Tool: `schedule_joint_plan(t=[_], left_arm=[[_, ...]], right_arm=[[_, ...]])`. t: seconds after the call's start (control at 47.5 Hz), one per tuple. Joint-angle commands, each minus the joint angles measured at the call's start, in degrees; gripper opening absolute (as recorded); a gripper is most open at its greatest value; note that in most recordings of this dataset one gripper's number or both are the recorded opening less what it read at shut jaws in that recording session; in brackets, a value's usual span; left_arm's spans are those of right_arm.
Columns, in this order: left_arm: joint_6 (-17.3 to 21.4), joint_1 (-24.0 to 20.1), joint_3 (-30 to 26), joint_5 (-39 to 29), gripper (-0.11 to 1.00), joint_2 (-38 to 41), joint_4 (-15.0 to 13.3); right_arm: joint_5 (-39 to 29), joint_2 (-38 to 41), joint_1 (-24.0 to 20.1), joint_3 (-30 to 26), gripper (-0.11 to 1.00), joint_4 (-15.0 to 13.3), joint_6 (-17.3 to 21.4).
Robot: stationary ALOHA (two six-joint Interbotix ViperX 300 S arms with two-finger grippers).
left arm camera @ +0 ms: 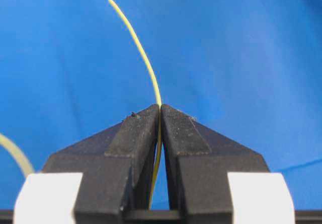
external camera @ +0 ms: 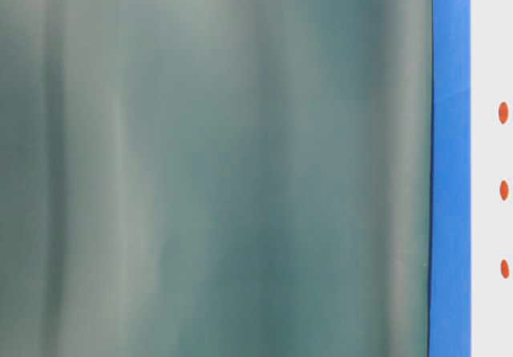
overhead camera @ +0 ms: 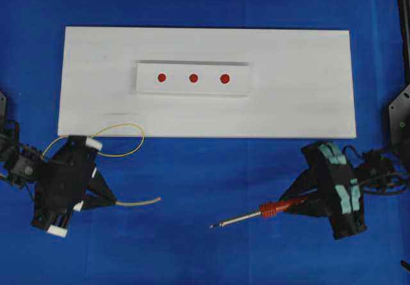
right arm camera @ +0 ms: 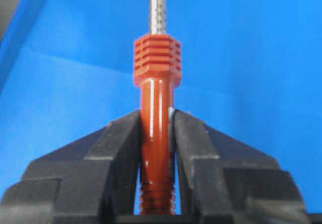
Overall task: Touch the tip of the soldering iron to the tip of the solder at the mark.
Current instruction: 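Grasp the yellow solder wire with left gripper, red-handled iron with right, then lift both tools and bring them over the red dots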
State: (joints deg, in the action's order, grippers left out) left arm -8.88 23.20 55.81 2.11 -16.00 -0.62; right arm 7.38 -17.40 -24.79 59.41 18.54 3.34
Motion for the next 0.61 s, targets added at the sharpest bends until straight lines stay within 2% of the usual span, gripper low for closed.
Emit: schedule_joint_plan(t=[0.0, 0.147, 0.273, 0.463, 0.589], left_arm=[[0.0, -2.4, -2.9, -5.3, 0.01, -4.0, 0.3], [0.1, -7.3, -4.7, -10.5, 0.01, -6.9, 0.4], [0.5, -12.9, -6.0, -14.1, 0.01, -8.0, 0.4], [1.2, -21.8, -7.2, -17.4, 0.01, -7.4, 0.9], [3.2, -26.9, -7.5, -19.6, 0.01, -7.1, 0.9]], right_arm=[[-7.9, -5.0, 3.5, -2.9, 0.06, -0.3, -2.2], [-19.3, -10.0, 10.6, -6.2, 0.06, -2.4, -5.3], [-25.8, -12.2, 17.1, -8.3, 0.06, -6.8, -5.4], [-28.0, -11.6, 26.5, -10.1, 0.06, -12.0, -5.4], [-28.1, -9.8, 31.1, -11.1, 0.06, -14.1, -5.4]])
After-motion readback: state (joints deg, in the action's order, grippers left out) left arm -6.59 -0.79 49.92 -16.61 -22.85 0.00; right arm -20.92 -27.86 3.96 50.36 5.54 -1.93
